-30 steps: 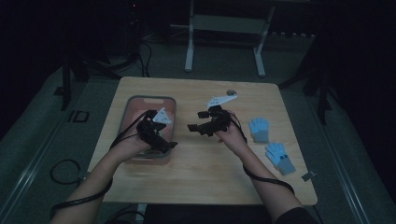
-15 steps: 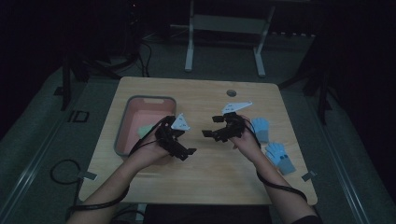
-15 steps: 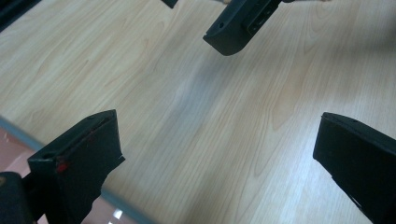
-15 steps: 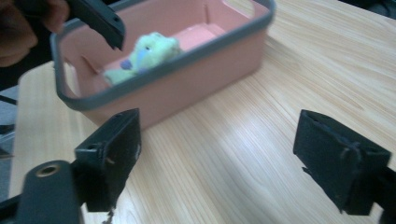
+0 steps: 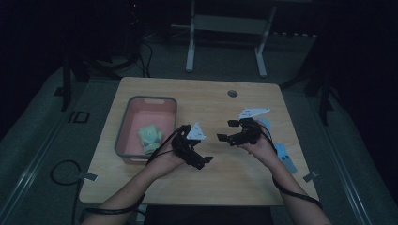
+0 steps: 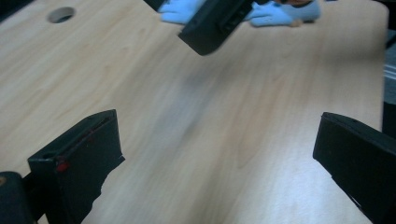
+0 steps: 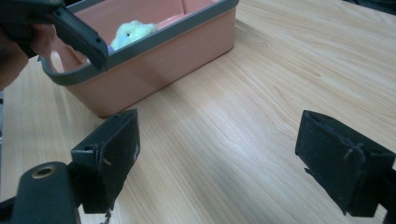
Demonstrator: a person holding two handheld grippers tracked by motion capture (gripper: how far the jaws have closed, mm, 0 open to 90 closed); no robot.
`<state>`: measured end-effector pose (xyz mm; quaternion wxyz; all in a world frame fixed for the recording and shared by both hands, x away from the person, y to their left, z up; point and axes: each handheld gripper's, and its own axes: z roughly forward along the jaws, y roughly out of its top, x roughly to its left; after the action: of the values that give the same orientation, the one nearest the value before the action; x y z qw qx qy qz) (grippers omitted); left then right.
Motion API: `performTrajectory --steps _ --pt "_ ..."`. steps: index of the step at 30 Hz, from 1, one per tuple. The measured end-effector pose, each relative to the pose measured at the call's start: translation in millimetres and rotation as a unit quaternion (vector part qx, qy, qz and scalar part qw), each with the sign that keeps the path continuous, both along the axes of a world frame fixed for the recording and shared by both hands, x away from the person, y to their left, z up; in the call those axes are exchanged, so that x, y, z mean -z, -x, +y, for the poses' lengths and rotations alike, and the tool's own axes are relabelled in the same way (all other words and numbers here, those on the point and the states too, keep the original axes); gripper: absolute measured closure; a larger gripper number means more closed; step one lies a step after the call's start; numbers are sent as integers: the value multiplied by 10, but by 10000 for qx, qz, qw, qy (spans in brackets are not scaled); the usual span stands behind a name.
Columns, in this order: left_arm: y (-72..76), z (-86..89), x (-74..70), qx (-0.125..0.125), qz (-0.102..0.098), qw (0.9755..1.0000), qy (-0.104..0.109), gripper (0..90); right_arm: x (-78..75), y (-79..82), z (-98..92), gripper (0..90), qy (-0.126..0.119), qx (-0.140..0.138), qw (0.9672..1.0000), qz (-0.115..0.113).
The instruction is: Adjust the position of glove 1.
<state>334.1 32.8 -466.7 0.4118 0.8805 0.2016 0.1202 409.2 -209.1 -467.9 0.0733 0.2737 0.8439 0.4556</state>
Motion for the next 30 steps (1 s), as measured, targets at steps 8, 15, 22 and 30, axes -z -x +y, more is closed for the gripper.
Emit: performTrajectory --steps 8,15,22,30 --pt "97 -165 218 263 123 9996 13 13 50 68 -301 307 239 279 9989 -307" --pt "144 -218 385 330 278 9990 92 13 135 95 -514 371 347 411 9982 -280" --pt "222 -280 605 236 113 9995 151 13 183 137 -702 374 365 602 9974 -171" --pt "279 -316 766 115 -87 9998 97 14 176 197 -938 395 403 802 9958 -178"
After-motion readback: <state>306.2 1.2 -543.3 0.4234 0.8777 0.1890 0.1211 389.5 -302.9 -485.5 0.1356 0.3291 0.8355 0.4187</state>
